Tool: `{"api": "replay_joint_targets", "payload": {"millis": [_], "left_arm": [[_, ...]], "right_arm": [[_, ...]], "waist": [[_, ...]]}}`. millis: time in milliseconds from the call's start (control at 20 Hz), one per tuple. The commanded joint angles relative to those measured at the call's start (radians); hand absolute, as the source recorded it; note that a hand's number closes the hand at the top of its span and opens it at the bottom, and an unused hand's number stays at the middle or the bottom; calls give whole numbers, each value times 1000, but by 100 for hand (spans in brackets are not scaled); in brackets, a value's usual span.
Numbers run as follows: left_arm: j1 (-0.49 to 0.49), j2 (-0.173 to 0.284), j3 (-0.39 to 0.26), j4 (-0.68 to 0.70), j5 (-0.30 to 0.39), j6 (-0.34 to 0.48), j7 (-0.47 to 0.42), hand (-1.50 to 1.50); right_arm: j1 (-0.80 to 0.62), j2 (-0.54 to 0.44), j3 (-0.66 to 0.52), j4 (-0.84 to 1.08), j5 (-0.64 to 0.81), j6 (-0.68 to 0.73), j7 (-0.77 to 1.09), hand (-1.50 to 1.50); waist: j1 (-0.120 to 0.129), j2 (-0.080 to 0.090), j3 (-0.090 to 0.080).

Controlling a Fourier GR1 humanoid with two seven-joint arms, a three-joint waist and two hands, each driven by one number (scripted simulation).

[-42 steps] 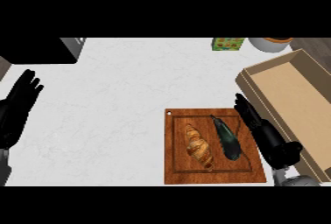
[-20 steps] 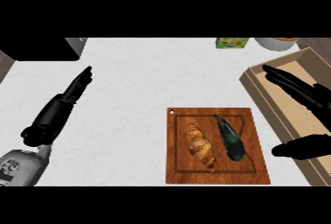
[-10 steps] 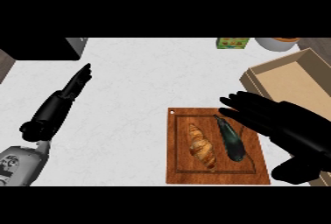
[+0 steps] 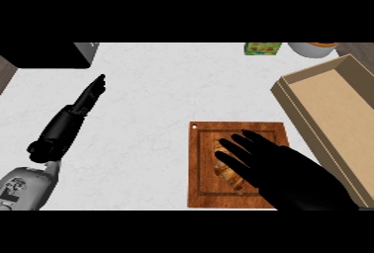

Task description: Pick the croissant from the cutting board and place it in the cardboard box

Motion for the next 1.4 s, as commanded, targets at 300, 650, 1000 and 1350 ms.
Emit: {"api": "replay_joint_targets", "payload": {"millis": [300,650,1000,1350], "left_arm": [[18,-24,76,-33,-15,-64,26,0],[17,-65,94,-72,-69,-86,71,0],[-22,-97,146,8,-119,-123,31,0],[59,-141,147,-53,-154,-140,34,0]], "right_arm": [[-37,285,124,156,171,78,163,-150],[57,236,110,191,334,-25,21,-150],[94,272,120,211,443,-2,-10,-150],[178,266,120,274,557,-84,-81,-150]], "waist": [[5,3,1],[2,2,2],[-3,2,1],[-1,2,2]]}}
